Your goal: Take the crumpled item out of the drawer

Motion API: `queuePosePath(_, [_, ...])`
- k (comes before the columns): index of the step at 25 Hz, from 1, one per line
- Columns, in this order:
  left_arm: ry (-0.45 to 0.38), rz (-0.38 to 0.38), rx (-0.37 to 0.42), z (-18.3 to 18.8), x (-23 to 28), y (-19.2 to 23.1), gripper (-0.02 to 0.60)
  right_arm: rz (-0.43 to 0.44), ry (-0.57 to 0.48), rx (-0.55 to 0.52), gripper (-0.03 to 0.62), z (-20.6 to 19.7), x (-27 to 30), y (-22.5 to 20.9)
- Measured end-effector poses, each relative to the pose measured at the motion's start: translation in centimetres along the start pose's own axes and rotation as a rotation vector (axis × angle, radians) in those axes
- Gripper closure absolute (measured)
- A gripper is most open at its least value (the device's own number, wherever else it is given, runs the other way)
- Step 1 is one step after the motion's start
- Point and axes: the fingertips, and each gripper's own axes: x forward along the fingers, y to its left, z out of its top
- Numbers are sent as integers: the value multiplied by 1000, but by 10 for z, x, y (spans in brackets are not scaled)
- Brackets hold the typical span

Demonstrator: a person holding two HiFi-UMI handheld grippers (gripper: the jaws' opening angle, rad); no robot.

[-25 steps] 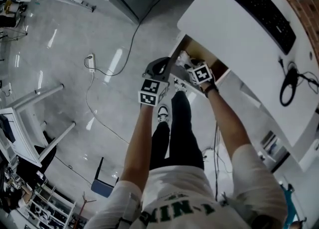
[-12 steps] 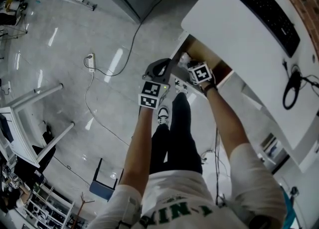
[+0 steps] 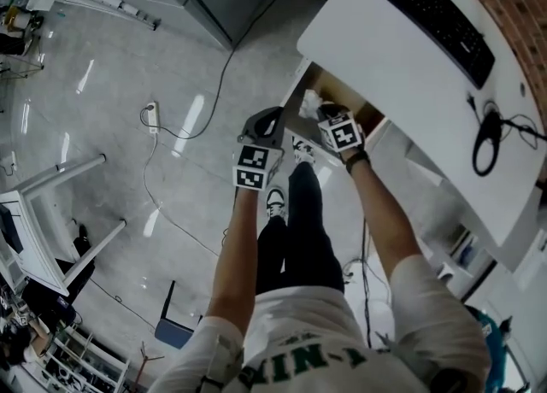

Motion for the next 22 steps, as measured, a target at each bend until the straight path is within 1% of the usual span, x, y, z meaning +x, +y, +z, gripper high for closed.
queuePosePath(5, [-9, 12, -2, 20, -19, -7, 581, -5, -69, 20, 577, 16, -45, 13])
queuePosePath(10, [-13, 17, 10, 42, -44, -23, 581, -67, -146, 32, 579, 33, -106, 20])
queuePosePath(14, [-33, 3, -1, 60, -68, -39, 583, -74, -213, 63, 579, 39, -156, 33])
queuePosePath(18, [-49, 7, 25, 76, -93, -57, 583, -106, -294, 84, 579, 41, -210, 46])
queuePosePath(22, [-84, 17, 47, 100, -117, -74, 583, -160, -405, 106, 579, 40, -257, 50])
